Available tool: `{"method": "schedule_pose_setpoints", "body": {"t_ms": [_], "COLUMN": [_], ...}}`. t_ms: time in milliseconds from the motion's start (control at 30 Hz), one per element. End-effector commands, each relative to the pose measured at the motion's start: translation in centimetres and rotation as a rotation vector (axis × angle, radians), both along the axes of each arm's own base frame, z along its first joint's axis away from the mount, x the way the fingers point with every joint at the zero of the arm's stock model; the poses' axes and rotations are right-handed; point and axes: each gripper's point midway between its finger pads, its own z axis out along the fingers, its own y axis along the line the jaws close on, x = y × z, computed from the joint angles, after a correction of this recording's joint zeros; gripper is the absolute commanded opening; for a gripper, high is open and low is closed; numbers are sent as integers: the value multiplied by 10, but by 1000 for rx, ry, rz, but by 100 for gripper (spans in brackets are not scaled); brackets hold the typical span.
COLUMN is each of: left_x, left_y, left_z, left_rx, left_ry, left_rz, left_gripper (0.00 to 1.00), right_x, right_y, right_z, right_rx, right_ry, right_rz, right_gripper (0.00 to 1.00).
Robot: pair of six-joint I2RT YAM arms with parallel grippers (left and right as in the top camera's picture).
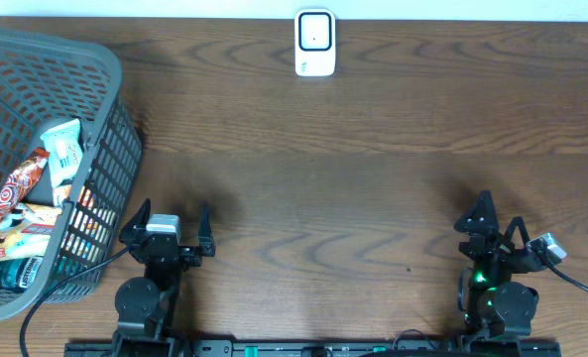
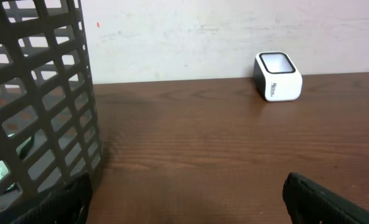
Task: Scan the item barcode
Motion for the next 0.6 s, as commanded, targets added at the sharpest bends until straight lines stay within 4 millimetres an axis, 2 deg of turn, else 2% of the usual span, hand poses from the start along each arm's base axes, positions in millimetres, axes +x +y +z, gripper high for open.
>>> {"method": "schedule_pose_setpoints", "body": {"t_ms": [0,400,500,567], "left_x": [-1,-1,-1,-2], "left_y": [7,6,-6,-19], "left_z": [-17,-14,-6,8], "left_rx": [23,20,10,-1], "left_ry": [51,43,14,-30], "left_rz": [34,29,-36,-112], "left_gripper": [98,98,98,98], "right_x": [0,0,0,0], "right_y": [0,0,0,0], "right_z": [-1,-1,-1,-1], "right_rx": [1,1,1,1], "right_ry": [1,1,1,1], "right_rz": [-4,-4,-4,-4], "right_gripper": [99,99,99,99]}}
